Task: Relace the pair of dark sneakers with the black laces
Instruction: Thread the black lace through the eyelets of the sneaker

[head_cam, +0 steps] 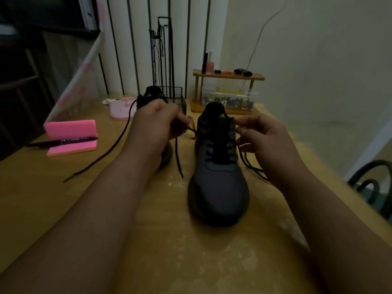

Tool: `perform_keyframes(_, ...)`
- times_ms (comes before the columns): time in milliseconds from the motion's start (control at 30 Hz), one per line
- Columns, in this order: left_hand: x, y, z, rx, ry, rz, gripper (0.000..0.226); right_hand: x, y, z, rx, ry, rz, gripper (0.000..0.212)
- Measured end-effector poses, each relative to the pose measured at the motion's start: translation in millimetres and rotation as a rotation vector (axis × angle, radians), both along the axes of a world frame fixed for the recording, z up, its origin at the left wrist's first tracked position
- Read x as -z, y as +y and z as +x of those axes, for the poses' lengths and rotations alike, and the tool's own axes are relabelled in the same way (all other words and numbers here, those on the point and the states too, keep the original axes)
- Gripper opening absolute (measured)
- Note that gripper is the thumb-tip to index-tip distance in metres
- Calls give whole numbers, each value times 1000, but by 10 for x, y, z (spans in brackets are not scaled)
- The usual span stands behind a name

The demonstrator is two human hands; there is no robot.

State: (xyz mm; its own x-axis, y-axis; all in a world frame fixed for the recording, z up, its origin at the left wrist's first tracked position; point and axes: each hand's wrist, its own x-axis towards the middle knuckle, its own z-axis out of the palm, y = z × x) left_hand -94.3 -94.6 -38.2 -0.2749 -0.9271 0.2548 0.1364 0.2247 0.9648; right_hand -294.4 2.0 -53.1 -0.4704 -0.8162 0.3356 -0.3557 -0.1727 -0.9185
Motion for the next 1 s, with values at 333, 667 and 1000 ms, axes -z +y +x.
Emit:
perform_keyframes(333,171,-57,-40,-308,-440,-402,6,51,23,-31,7,323,356,5)
perform_keyframes(667,164,116,-123,-528,-605,-737,57,-8,74,-81,18,232,284,11)
perform_keyframes(1000,321,404,-473,-50,-608,-746,38,-196,168,-80,-519,-480,34,43)
